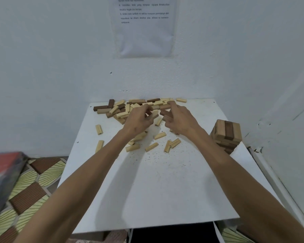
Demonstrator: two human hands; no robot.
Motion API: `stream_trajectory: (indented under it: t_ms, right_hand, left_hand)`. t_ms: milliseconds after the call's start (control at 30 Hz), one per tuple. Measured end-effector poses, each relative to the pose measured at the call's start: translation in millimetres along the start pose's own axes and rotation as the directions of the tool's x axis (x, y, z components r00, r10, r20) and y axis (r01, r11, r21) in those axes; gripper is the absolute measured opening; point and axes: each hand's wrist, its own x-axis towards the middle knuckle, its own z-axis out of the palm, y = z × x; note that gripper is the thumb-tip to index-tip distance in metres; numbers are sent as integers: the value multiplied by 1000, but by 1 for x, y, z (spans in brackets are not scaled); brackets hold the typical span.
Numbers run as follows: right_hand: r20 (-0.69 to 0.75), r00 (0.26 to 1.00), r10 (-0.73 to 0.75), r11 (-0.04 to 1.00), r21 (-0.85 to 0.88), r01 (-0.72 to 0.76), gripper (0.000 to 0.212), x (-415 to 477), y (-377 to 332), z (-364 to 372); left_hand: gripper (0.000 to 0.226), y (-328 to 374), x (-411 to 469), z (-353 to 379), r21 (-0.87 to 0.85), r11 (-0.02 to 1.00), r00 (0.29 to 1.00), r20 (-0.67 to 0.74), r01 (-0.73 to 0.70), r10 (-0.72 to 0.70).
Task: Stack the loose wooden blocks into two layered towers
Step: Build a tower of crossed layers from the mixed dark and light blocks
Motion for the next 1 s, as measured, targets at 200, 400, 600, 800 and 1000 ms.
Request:
stream_trajectory:
  t_ms: [200, 400, 600, 800, 1000]
  right_hand:
    - [64, 998, 3, 999, 47, -6, 67, -72, -22, -2]
    - [136, 990, -35, 999, 20, 33, 39, -147, -33, 27]
    - [145, 987, -67, 998, 2, 68, 41, -178, -35, 43]
    - [161, 986, -49, 997, 65, 39, 56, -187, -21, 36]
    - [182, 983, 15, 997, 65, -27, 50, -183, -14, 37]
  left_hand:
    - [27, 22, -75, -7, -46, 999, 999, -24, 29, -31]
    - [23, 29, -153, 10, -69, 996, 998, -18, 63, -65]
    - [22, 22, -183, 21, -20, 999, 999, -7, 42, -42]
    - [15, 18, -181, 19, 8, 998, 997, -29, 70, -70]
    - [40, 29, -174, 9, 22, 995, 978, 180, 102, -104]
